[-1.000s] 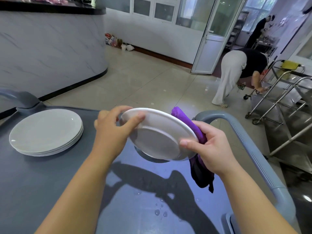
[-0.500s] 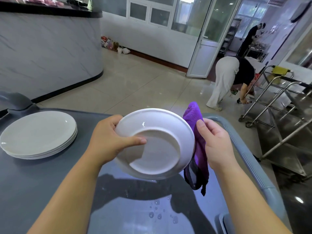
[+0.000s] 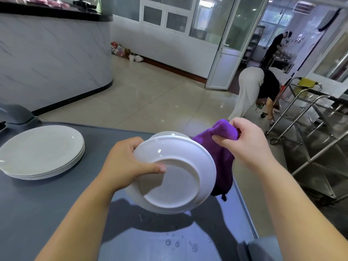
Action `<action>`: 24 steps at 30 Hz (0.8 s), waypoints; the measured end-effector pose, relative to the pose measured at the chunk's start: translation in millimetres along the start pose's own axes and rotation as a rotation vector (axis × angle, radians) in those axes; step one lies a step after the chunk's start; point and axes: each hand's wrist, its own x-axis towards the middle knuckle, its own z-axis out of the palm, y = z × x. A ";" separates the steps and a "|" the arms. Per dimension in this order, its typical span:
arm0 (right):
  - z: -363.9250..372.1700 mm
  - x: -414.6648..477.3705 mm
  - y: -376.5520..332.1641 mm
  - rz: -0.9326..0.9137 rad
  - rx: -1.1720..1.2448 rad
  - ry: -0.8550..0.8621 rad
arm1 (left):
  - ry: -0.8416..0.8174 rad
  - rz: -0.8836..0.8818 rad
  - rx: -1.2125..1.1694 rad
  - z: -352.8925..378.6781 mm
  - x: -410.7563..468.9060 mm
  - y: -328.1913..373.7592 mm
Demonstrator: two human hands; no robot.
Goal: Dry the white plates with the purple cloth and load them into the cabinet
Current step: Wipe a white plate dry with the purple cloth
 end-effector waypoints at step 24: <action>54.0 -25.2 -18.2 -0.279 -0.056 0.029 | 0.096 -0.174 -0.114 20.0 -1.4 -2.4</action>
